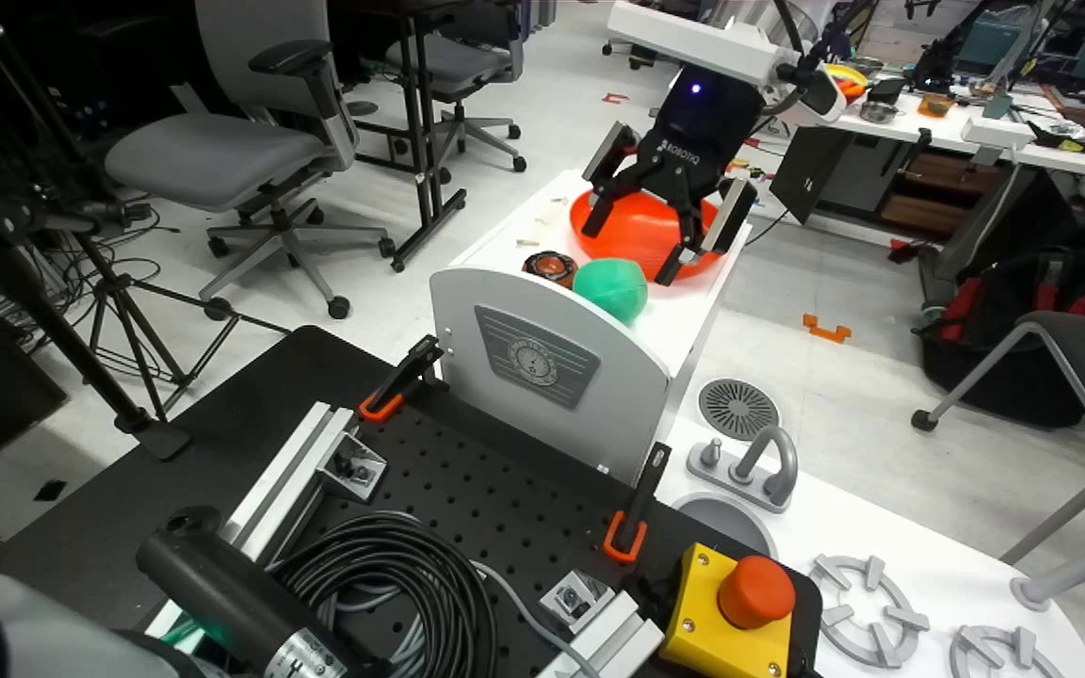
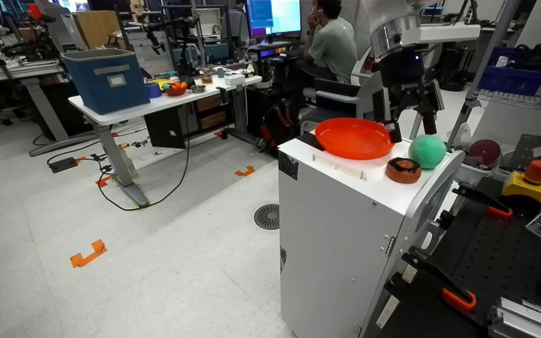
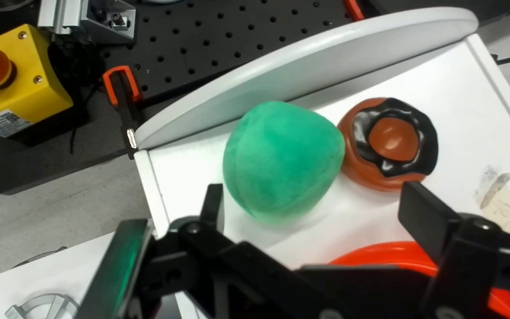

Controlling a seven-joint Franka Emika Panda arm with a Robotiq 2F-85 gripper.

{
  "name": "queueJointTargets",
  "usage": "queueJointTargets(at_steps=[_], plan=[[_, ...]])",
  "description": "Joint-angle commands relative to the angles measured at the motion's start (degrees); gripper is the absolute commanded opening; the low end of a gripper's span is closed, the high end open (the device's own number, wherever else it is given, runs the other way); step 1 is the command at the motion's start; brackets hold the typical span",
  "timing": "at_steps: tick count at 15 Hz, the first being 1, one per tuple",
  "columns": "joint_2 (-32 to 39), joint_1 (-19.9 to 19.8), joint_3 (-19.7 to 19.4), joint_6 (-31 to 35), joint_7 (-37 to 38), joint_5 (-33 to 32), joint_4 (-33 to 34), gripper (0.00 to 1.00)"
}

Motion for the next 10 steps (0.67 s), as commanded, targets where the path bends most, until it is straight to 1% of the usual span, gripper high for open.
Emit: queueJointTargets(at_steps=[1, 10], plan=[[0.93, -0.37, 0.34, -0.39, -0.94, 1.63, 1.02, 1.0], [1.38, -0.25, 0.41, -0.29, -0.99, 1.38, 1.43, 1.0]])
